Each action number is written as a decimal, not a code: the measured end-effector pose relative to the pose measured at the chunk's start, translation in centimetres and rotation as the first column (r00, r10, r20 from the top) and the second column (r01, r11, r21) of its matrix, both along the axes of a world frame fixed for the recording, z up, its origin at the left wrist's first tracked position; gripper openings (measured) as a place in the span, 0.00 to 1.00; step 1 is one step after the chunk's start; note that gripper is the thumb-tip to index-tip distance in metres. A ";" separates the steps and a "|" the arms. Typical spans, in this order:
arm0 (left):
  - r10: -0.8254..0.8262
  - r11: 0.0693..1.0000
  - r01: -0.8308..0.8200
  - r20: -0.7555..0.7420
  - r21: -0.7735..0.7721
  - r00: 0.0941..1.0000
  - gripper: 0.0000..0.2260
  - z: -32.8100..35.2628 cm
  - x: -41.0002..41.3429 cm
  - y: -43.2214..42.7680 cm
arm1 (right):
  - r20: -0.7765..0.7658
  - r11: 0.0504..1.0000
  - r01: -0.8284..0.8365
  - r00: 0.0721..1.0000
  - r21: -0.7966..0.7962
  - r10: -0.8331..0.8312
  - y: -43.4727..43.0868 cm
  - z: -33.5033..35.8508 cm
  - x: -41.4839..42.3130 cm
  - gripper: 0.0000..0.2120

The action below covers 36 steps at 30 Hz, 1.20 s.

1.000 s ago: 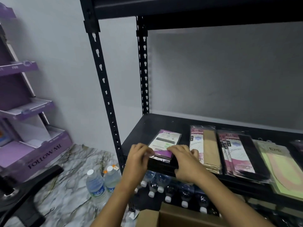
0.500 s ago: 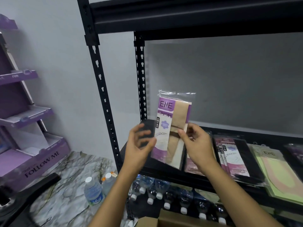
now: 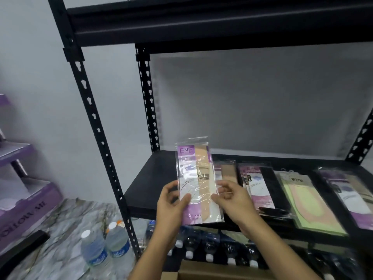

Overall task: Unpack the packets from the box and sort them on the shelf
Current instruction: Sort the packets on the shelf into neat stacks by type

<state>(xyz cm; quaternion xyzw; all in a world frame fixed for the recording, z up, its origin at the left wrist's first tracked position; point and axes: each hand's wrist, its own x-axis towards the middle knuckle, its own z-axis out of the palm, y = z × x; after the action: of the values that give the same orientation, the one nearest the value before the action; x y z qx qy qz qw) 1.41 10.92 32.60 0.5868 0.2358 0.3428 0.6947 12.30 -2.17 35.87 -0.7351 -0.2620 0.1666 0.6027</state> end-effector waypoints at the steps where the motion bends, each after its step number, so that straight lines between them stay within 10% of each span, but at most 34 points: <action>1: 0.010 1.000 -0.010 -0.011 0.001 1.000 0.17 -0.3 0.0 -0.2 | 0.006 0.999 -0.028 1.000 -0.030 0.028 -0.3 -0.3 -0.4 0.19; 18: -0.056 0.988 0.068 -0.093 0.138 0.994 0.16 0.9 3.2 -4.8 | 0.000 0.994 0.110 0.994 0.018 -0.110 -5.4 -1.2 1.3 0.22; 36: -0.344 0.705 0.560 -0.480 0.435 0.807 0.13 1.8 21.5 -25.6 | 0.084 0.758 0.650 0.760 -0.059 -0.645 -27.7 -3.0 14.7 0.18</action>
<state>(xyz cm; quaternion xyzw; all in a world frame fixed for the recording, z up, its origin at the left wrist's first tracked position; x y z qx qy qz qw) 22.94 -14.69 34.44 0.8557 0.0952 0.0967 0.4993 27.03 -29.83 32.85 -0.8098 -0.0022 -0.0623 0.5834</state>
